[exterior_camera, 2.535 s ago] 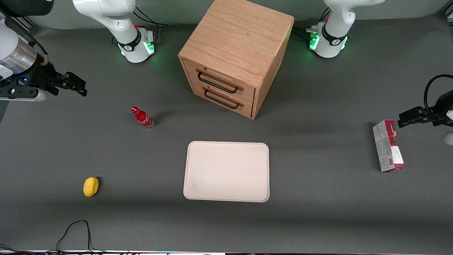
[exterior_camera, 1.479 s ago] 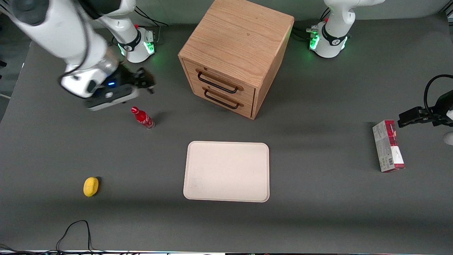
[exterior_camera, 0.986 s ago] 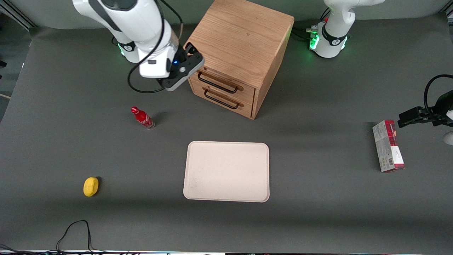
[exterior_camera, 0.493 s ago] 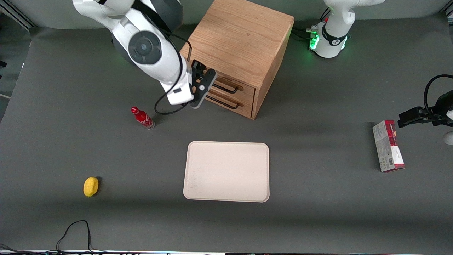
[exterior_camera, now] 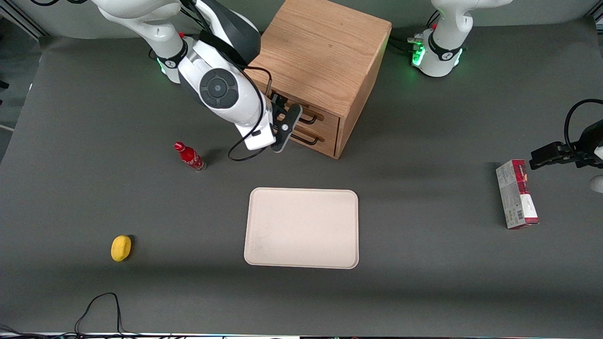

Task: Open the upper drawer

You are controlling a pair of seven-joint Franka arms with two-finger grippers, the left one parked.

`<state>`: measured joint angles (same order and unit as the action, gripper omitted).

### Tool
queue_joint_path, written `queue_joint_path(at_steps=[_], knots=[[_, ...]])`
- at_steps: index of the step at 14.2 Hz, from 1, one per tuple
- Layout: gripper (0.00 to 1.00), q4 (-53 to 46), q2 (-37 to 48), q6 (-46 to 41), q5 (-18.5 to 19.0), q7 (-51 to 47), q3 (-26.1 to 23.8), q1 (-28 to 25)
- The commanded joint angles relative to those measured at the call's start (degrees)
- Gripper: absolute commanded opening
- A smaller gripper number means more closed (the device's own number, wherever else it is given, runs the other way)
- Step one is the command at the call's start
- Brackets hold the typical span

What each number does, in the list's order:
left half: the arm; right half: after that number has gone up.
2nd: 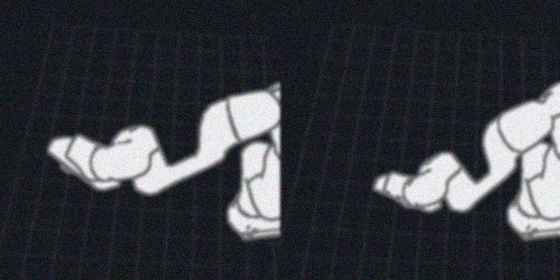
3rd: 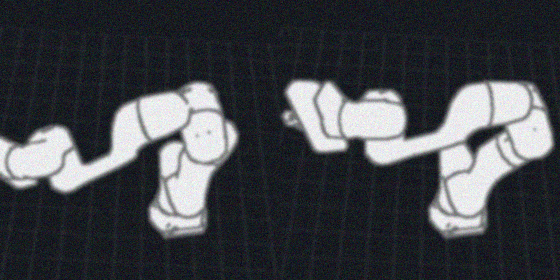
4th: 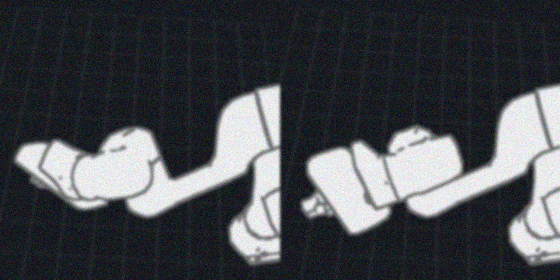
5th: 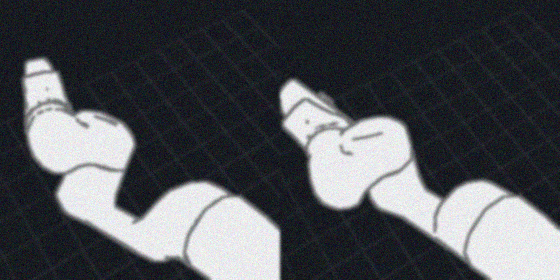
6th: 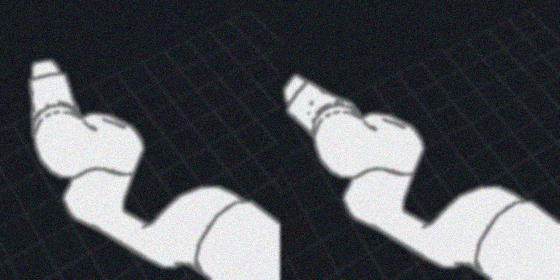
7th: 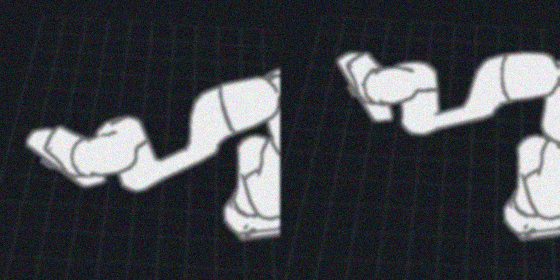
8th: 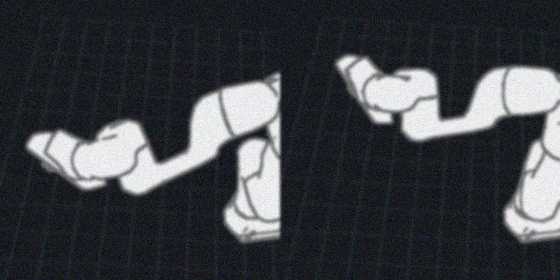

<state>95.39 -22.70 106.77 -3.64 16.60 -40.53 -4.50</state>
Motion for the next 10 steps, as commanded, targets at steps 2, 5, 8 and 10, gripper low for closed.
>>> queue_joint_path(at_steps=[2, 5, 8, 10], knots=[[1.00, 2.25, -0.41, 4.66, -0.14, -1.30, -0.17, -1.30], [1.00, 2.52, -2.17, 7.58, 0.65, -1.31, -0.08, -1.30], [1.00, 0.86, -3.92, 8.20, 6.09, -0.78, 0.01, -0.52], [1.00, -2.12, -5.24, 7.93, 7.41, -0.52, 0.53, -0.16]])
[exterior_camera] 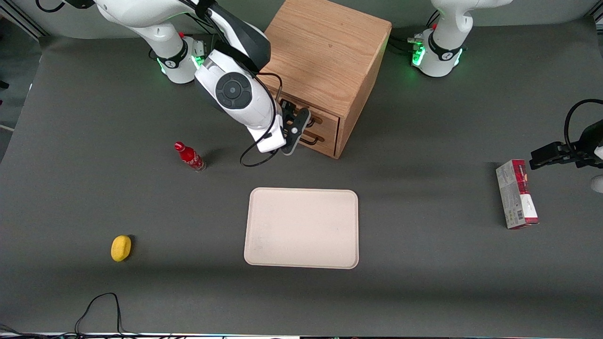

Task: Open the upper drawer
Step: 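Pull the upper drawer outward from the cabinet with the right gripper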

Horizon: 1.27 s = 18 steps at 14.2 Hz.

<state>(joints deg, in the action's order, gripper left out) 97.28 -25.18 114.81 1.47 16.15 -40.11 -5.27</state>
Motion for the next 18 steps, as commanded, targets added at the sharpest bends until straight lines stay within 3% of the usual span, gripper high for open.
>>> queue_joint_path(at_steps=[1, 3, 10, 15, 18], knots=[[1.00, -5.50, -3.55, -0.11, 3.70, -0.15, 0.21, 1.31], [1.00, -8.67, -5.31, -0.37, 7.13, 1.33, 1.26, 2.28], [1.00, -16.85, -9.45, -0.38, 7.23, 11.45, 10.13, 2.37], [1.00, -19.14, -9.11, -1.25, 7.49, 11.02, 10.32, 2.37], [1.00, -26.40, -7.61, -5.89, 12.13, 11.01, 11.98, 2.37]])
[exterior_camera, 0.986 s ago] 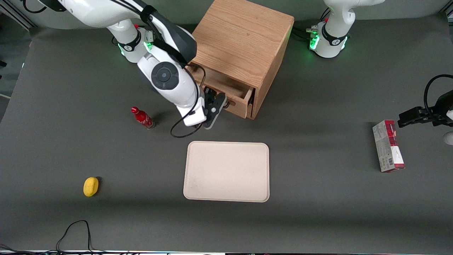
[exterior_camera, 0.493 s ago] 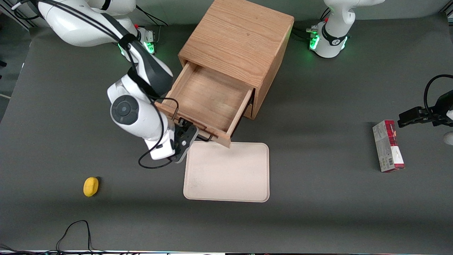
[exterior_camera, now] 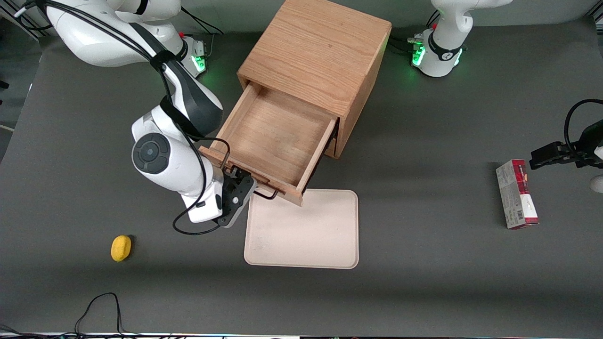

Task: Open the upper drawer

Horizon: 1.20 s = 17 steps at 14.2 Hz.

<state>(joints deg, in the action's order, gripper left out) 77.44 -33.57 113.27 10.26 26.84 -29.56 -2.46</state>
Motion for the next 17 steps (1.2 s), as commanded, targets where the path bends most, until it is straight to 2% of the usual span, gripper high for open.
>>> queue_joint_path(at_steps=[1, 3, 4, 6, 7, 9, 12, 14, 17], knots=[[1.00, -9.38, 0.79, -6.64, 3.45, 0.40, 1.78, -0.27], [1.00, -9.68, 4.72, -7.37, 1.71, -1.51, 3.45, 1.04], [1.00, -9.24, 6.66, -7.98, -1.88, -4.40, 5.72, 1.31], [1.00, -6.35, 13.24, -15.59, -12.06, -7.50, 13.79, 0.96], [1.00, -3.38, 16.75, -17.54, -14.28, -9.07, 17.13, 0.87], [1.00, 5.39, 24.57, -18.70, -15.01, -14.16, 21.28, 0.96], [1.00, 19.37, 37.14, -18.70, -14.92, -28.72, 23.05, 1.14], [1.00, 24.84, 41.73, -18.70, -14.83, -30.97, 25.86, 1.05], [1.00, 25.65, 42.28, -20.72, -14.13, -30.89, 27.27, 1.31]])
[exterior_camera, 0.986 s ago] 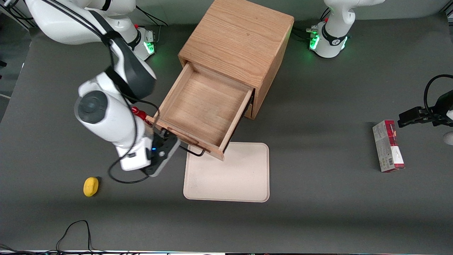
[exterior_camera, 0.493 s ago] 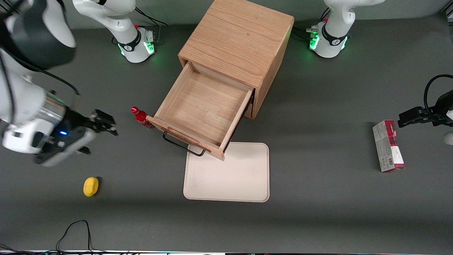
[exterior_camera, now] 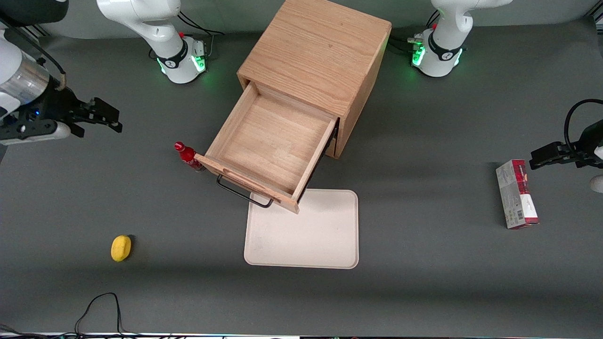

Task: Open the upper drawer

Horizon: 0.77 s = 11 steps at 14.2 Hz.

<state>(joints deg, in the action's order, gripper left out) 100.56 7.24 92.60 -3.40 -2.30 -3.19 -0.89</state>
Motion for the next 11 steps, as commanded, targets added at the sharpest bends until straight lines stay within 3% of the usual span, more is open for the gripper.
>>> queue_joint_path(at_steps=[1, 7, 11], knots=[[1.00, 2.54, 1.29, 0.13, -0.47, -1.75, 0.99, 0.19], [1.00, 1.39, 0.06, 1.18, 2.69, -7.98, 0.20, -0.07], [1.00, -0.45, -1.17, 0.75, 2.61, -7.46, 0.29, 0.10]])
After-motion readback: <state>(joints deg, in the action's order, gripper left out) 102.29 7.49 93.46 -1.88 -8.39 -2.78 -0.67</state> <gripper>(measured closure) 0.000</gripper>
